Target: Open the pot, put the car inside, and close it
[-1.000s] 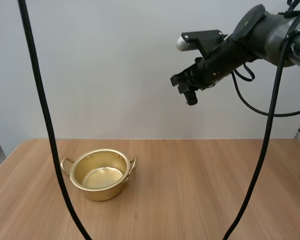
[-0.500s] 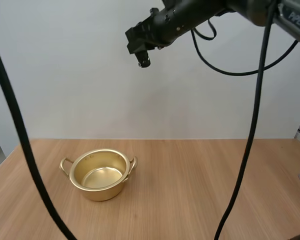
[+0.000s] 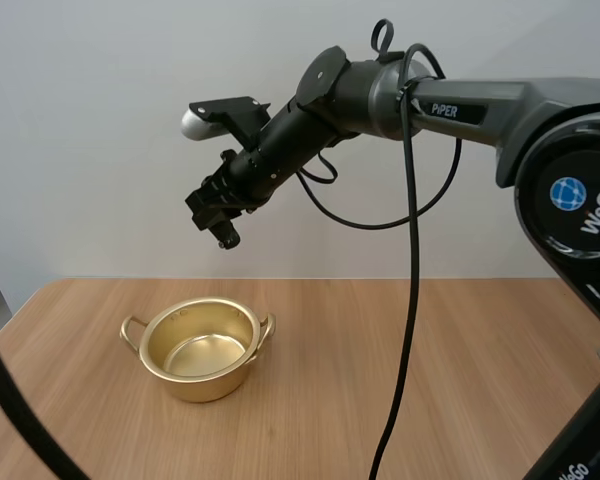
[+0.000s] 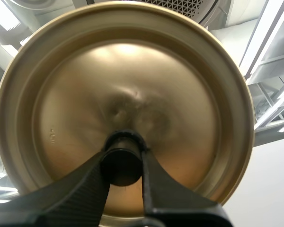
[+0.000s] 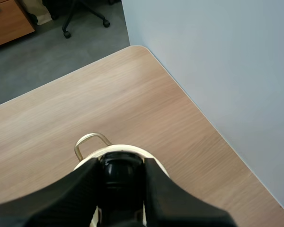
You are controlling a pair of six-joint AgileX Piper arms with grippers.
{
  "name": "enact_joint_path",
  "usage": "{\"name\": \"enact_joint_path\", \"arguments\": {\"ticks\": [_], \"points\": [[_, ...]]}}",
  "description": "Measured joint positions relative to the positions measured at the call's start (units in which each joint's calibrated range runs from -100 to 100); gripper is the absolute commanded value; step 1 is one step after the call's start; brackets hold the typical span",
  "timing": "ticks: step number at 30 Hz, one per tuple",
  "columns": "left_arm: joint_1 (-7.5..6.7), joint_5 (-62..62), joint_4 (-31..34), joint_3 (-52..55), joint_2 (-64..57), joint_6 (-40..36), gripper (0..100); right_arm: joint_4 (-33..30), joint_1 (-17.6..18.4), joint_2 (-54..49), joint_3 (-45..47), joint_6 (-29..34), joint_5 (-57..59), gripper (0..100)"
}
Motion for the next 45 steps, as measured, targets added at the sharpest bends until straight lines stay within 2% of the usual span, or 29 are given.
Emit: {"name": "enact_joint_path", "arguments": {"ticks": [2,7,10,16,25,35,45], "points": [[0.08,0.05,0.0,0.0,0.0,0.0,0,0.1,0.22,0.49,0.32,0.0,-0.21,0],[0.48,-0.13,0.11,0.0,0.27,0.0,0,-0.44,3.59,4.13,0.7,-0.13,-0.66,0],[0.54,-0.15,0.26,0.0,1.2,1.28,0,-3.71,6.09,6.6,0.81,-0.13,-0.88,0],[0.54,-0.13,0.26,0.0,1.31,2.11,0,-8.65,8.62,11.23,0.81,-0.13,-2.11,0],[0.54,-0.13,0.26,0.0,1.45,2.32,0,-15.01,8.7,18.85,0.88,-0.13,-8.17,0],[0.54,-0.13,0.37,0.0,1.71,3.25,0,-15.87,8.7,25.13,0.88,-1.16,-12.21,0],[0.54,-0.13,0.37,0.0,1.71,3.31,0,-16.85,8.7,26.25,0.88,-1.16,-12.79,0]]}}
